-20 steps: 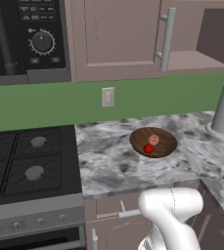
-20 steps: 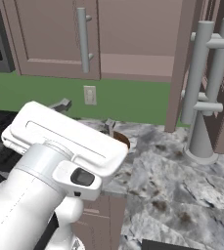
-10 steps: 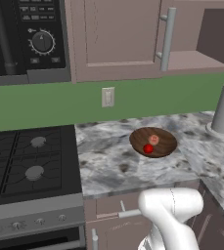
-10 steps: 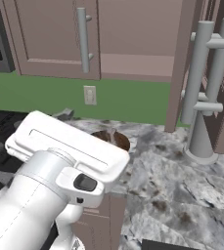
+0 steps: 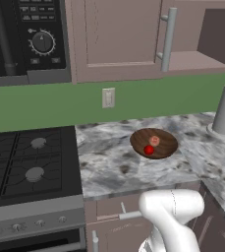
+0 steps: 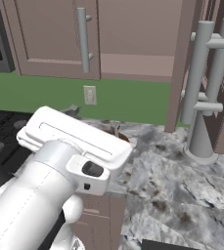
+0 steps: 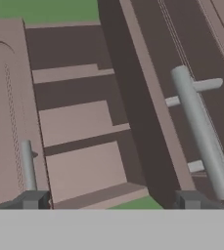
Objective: Open the cabinet. Pick the peach and apple from the cabinet and place them into the bowl. Then close the cabinet.
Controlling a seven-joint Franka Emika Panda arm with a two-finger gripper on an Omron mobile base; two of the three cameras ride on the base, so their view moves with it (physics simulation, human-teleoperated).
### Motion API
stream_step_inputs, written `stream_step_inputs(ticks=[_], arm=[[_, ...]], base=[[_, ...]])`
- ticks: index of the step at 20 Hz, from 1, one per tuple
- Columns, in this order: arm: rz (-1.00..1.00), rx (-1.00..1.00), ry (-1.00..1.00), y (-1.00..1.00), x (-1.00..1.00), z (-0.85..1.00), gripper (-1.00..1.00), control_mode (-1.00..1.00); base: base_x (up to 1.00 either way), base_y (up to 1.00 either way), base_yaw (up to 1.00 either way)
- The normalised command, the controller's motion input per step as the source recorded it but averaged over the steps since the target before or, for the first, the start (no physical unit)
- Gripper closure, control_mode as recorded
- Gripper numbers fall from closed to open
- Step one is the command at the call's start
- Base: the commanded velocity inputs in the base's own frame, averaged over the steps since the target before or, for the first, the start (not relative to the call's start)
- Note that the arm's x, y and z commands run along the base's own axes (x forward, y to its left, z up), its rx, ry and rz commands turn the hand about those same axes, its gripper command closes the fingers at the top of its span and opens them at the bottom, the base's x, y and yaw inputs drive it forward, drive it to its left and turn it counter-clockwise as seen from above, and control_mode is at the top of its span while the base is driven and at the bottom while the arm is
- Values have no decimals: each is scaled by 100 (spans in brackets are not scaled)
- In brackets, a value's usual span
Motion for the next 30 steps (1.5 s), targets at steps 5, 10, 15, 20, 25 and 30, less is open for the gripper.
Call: stream_step_inputs(ticks=[5, 10, 15, 20, 25, 30], arm=[[0, 0, 6, -9, 38, -8, -100, -100], [-3, 0, 6, -33, 27, 0, -100, -100], [-7, 0, 4, -31, 19, -1, -100, -100], [-12, 0, 2, -33, 6, -3, -100, -100], [-17, 0, 0, -33, 0, -1, -100, -100], [-18, 0, 0, -33, 0, 0, -100, -100]], base=[[0, 0, 0], [0, 0, 0], [0, 0, 0], [0, 0, 0], [0, 0, 0], [0, 0, 0]])
